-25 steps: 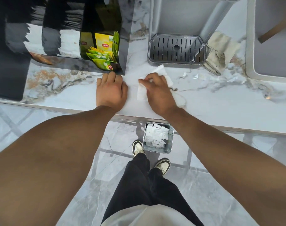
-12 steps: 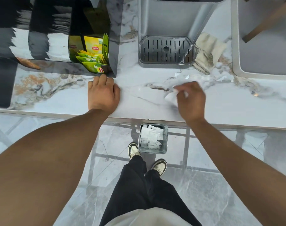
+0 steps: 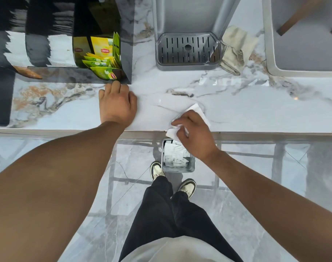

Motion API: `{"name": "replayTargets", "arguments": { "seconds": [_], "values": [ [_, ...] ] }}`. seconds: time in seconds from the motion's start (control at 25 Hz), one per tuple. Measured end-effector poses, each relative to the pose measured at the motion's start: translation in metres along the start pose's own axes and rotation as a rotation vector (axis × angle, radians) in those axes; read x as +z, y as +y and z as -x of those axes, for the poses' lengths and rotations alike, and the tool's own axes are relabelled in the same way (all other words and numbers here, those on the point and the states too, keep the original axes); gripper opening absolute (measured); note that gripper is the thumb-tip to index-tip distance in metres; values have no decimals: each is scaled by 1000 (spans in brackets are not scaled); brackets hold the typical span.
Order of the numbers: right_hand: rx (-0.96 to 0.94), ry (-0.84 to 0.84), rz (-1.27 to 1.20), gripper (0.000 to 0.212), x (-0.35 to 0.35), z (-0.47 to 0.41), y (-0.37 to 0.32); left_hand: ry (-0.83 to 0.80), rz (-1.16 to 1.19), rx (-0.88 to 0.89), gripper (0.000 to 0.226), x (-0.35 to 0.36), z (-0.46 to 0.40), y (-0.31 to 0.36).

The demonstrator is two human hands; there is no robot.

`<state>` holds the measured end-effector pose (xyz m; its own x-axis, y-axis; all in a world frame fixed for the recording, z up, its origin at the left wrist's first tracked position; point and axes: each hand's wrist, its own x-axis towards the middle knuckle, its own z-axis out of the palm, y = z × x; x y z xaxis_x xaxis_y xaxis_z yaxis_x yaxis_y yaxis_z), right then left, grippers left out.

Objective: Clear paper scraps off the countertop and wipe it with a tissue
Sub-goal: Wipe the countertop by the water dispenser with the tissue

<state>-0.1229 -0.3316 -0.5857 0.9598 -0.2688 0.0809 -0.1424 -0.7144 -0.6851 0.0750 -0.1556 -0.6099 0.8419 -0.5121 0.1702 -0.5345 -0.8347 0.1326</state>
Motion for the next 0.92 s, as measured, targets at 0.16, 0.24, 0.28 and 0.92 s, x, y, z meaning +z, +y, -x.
{"name": "replayTargets", "arguments": {
  "seconds": [0.16,0.24,0.28,0.92],
  "values": [
    [67,-52,-93,23,11,0,-14,0,-11,0,29,1,-1,1],
    [164,1,-179,23,9,-6,-22,0,-13,5,28,-1,0,0],
    [218,63,-202,23,6,-12,-25,0,-14,11,29,-2,1,1],
    [276,143,-253,30,3,-55,-25,-216,451,-69,58,-13,28,61]
  ]
}}
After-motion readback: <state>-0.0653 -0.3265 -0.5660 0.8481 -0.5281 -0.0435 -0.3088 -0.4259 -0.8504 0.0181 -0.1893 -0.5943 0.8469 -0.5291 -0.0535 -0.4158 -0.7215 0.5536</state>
